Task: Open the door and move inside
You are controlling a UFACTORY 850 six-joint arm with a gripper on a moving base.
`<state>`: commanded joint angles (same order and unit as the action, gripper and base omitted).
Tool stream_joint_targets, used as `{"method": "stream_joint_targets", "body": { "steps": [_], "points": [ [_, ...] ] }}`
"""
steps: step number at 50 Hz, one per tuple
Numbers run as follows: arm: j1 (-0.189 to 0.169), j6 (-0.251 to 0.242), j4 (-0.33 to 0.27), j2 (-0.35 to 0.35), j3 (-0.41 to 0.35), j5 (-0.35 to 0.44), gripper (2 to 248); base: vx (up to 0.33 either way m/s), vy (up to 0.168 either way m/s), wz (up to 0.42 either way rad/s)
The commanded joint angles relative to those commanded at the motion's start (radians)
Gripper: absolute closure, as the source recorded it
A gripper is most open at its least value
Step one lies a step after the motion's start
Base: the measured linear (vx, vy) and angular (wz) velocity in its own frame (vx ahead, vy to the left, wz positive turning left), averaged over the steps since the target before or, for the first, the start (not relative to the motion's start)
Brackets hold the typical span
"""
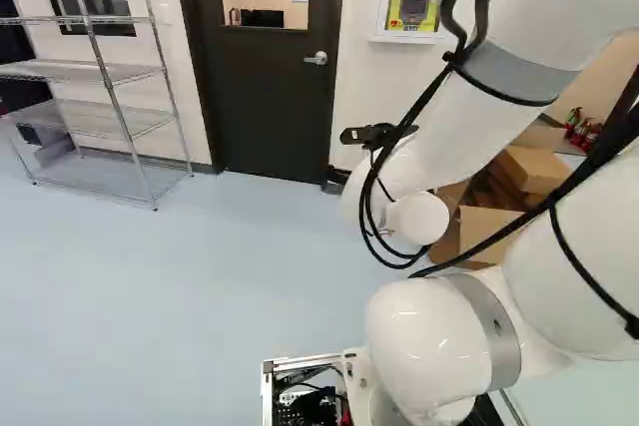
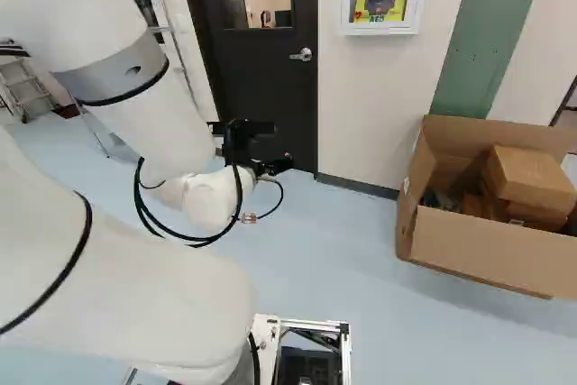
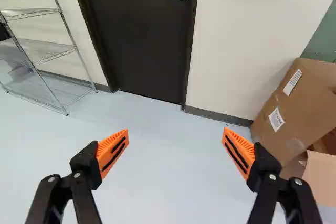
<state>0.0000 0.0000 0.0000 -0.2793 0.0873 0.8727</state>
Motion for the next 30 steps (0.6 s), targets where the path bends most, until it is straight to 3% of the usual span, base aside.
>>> {"method": "stream_joint_targets", "body": {
  "steps": [30],
  "points": [
    [0.0,0.0,0.0,0.0,0.0,0.0,3,0.163,0.093,-0.025]
  ]
}}
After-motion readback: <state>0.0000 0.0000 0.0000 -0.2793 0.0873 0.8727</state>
